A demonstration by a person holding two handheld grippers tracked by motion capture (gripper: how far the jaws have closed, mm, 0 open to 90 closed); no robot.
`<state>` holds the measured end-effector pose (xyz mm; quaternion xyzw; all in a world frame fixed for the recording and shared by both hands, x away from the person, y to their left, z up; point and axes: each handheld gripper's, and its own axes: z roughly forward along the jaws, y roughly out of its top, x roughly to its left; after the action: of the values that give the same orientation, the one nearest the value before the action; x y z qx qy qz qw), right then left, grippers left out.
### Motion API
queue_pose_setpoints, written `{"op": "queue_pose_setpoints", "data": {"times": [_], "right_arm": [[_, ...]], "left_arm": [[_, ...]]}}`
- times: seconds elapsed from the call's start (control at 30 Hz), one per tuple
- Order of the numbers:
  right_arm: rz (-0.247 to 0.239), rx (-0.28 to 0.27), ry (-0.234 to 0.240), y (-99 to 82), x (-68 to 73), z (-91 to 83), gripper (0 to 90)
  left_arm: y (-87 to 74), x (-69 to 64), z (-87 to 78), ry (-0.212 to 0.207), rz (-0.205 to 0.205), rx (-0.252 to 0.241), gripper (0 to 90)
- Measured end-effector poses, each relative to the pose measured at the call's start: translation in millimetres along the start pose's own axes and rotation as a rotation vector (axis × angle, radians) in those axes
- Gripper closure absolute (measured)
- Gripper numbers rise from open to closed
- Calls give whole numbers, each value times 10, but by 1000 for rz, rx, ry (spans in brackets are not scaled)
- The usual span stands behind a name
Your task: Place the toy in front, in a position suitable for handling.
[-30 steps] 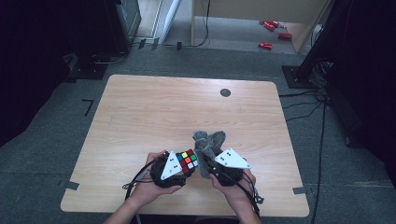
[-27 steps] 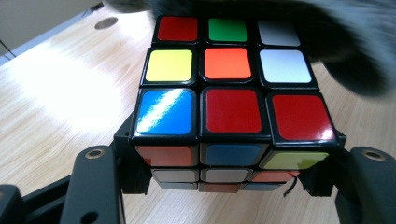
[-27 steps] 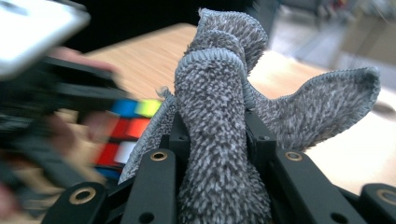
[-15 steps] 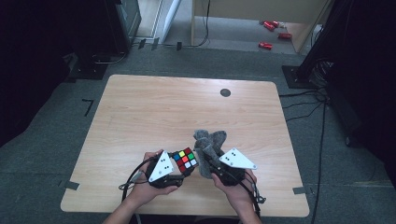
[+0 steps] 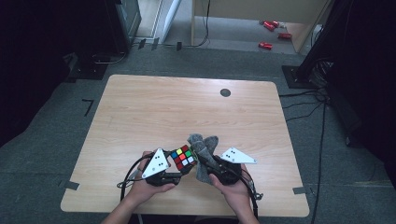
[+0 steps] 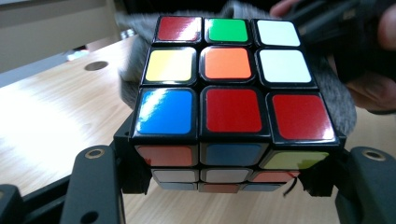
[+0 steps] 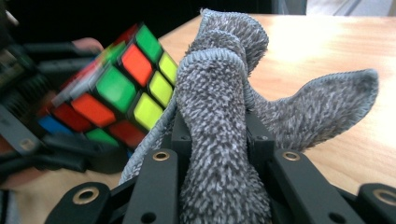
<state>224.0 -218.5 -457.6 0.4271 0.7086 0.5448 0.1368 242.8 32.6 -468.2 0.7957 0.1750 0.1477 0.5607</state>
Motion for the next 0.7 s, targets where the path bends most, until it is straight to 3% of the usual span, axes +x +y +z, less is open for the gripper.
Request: {"op": "queue_pose_setpoints", "data": {"times": [0.03,0.17,0.27,0.37,0.47,0.63,0.7], "right_arm": [[7,-21,12,23,2,-28,720],[-8,-114,56,143,93,-164,718],[-33,-97,46,126,126,-144,718],[6,-46,21,28,54,-55,718],[13,12,-2,-25,-9,10,715],[4,-89,49,107,84,-120,706],[-20,-96,53,122,139,-132,707]], "left_arm": [[-7,-9,12,-21,8,7,344],[-8,-93,55,-33,63,24,344],[15,-110,35,-21,70,11,344],[24,-82,-7,-21,56,-5,344],[15,-62,-5,-18,46,-2,343],[-20,-81,62,-5,65,48,343],[-16,-94,64,3,72,52,343]]}}
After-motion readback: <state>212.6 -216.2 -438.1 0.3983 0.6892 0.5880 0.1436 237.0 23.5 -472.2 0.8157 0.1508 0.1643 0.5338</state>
